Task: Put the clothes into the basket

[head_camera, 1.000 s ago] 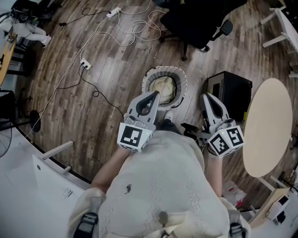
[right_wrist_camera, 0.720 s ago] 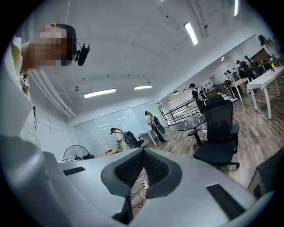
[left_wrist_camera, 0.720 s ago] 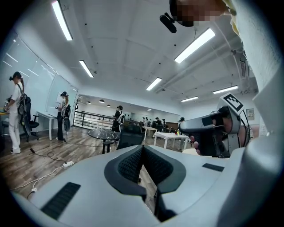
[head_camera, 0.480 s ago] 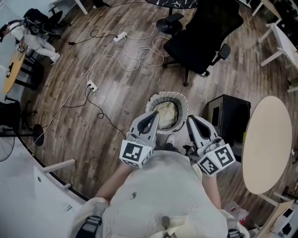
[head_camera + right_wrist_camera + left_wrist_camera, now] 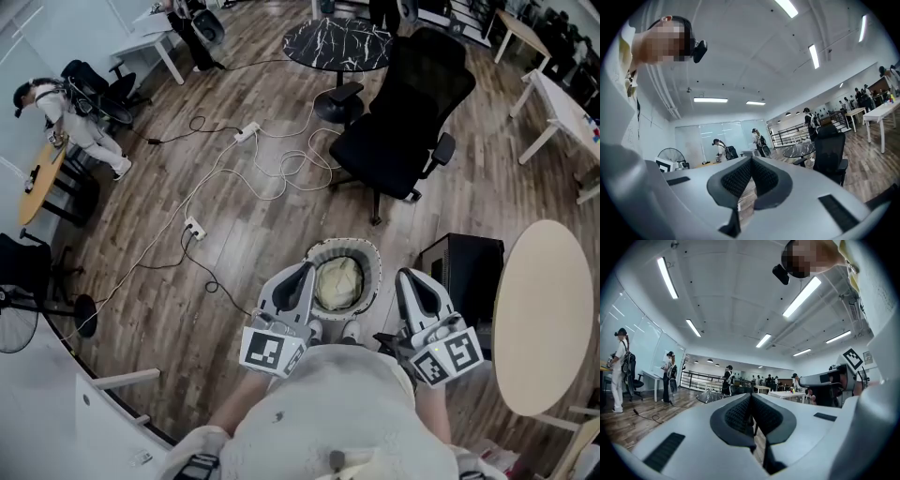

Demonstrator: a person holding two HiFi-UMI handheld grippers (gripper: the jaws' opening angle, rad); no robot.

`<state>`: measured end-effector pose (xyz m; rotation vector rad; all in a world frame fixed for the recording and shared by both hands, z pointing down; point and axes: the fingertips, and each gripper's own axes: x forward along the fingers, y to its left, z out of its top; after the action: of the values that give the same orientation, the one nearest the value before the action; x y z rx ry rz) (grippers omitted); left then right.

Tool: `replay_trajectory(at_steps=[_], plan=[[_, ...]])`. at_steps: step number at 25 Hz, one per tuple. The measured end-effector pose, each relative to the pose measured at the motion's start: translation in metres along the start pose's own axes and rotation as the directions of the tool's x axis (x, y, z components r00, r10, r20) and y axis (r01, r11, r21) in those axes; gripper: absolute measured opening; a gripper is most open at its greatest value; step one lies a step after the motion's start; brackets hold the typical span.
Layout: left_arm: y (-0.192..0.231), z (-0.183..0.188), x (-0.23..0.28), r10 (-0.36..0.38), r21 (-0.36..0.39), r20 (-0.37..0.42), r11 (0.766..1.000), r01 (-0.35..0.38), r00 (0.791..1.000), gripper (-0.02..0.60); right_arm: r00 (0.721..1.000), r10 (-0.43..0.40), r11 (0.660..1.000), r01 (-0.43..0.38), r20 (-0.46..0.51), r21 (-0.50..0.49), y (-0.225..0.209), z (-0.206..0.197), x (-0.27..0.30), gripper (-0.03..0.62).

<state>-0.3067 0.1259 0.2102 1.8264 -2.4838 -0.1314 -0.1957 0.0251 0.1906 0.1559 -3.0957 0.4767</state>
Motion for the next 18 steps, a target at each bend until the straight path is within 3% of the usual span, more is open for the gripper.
replay_trajectory(at_steps=[4, 7, 11, 18], plan=[[-0.009, -0.001, 0.004, -0.008, 0.001, -0.005, 1.0, 0.008, 1.0, 0.02, 0.999, 0.007, 0.999, -0.009, 0.047, 0.043, -0.003, 0.017, -0.008, 0.006], [-0.013, 0.001, 0.001, -0.014, 0.002, -0.003, 1.0, 0.014, 1.0, 0.02, 0.998, 0.011, 1.0, -0.012, 0.069, 0.016, 0.003, 0.027, -0.009, 0.006], [-0.011, 0.005, -0.001, -0.012, 0.005, 0.004, 1.0, 0.012, 1.0, 0.02, 0.998, -0.003, 0.999, 0.005, 0.059, -0.034, 0.008, 0.028, -0.008, 0.006], [-0.017, -0.007, 0.004, -0.022, -0.004, -0.014, 1.0, 0.022, 1.0, 0.02, 0.999, -0.027, 0.999, 0.028, 0.025, -0.027, -0.003, 0.015, -0.013, 0.006]])
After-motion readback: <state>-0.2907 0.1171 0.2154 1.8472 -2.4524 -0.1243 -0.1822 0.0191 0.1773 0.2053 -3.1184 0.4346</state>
